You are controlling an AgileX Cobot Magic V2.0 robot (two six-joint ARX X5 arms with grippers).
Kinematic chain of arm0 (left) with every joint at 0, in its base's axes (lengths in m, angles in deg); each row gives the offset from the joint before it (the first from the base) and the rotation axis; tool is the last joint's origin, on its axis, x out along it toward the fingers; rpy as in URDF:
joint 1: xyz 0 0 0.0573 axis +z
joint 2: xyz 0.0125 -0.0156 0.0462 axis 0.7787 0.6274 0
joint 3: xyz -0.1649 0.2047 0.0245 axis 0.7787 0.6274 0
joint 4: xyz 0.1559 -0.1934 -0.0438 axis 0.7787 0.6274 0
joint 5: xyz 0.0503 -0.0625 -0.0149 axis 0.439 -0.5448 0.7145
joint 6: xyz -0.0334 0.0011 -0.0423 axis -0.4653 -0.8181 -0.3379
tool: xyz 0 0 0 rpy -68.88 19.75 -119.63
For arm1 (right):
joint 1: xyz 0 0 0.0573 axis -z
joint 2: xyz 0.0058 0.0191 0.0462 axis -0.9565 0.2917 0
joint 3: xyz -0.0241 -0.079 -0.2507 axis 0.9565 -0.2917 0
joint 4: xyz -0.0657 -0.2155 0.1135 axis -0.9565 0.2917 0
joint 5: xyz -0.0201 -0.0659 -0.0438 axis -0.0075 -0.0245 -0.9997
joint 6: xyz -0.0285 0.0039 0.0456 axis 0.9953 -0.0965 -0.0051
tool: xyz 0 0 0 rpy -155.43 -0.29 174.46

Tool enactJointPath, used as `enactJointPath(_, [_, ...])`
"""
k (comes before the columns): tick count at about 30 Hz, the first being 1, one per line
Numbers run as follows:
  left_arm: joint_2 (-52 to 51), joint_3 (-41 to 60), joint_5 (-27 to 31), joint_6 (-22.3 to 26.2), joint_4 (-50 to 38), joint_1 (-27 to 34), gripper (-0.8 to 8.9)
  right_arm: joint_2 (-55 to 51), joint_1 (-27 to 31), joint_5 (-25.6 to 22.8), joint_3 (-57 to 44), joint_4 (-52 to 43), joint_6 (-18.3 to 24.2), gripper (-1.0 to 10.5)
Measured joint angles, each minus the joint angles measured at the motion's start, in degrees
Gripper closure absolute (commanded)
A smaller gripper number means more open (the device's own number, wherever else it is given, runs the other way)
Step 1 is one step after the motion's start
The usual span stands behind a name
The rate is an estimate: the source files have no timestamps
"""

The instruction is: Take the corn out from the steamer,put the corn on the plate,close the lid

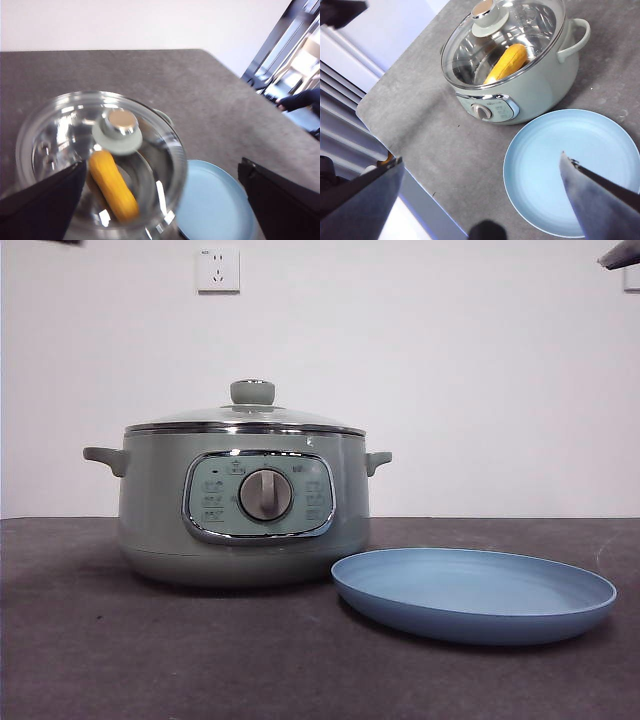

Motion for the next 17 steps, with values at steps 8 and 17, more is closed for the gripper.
enactJointPath(8, [17.1,-9.3,10.4,3.8,-9.6,-6.9,2.51,0.0,0.0,0.0,0.0,0.0,0.0,2.9])
enactJointPath(17, [29.7,-11.1,16.8,5.4,-18.8,-11.3,2.51,0.0,0.0,-0.1,0.0,0.0,0.0,2.9])
